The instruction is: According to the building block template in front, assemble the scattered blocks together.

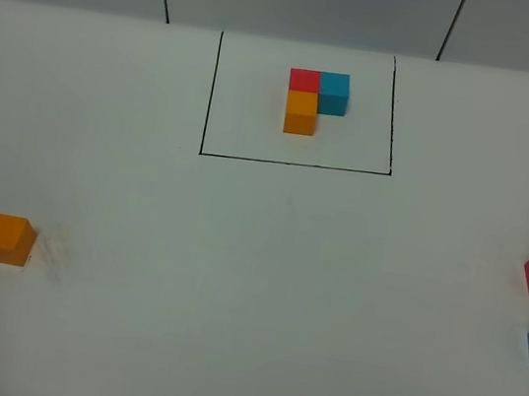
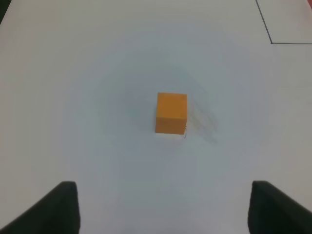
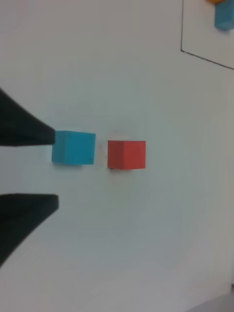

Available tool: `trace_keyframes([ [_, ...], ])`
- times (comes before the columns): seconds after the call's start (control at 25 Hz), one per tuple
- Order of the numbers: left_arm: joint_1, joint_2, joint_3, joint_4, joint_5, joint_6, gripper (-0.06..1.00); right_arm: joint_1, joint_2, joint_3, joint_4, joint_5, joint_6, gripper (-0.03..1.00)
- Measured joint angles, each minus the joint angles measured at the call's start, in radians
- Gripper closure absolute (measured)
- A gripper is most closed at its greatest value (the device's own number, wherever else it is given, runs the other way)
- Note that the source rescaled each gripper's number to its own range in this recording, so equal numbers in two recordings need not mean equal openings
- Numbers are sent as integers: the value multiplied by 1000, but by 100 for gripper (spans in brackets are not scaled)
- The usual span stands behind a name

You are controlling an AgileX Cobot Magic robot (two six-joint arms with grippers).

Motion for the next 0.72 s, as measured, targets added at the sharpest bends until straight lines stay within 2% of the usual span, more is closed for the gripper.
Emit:
trace_keyframes([
  [0.72,0,0,0,6,0,0,34,0,0,0,0,0,0,97],
])
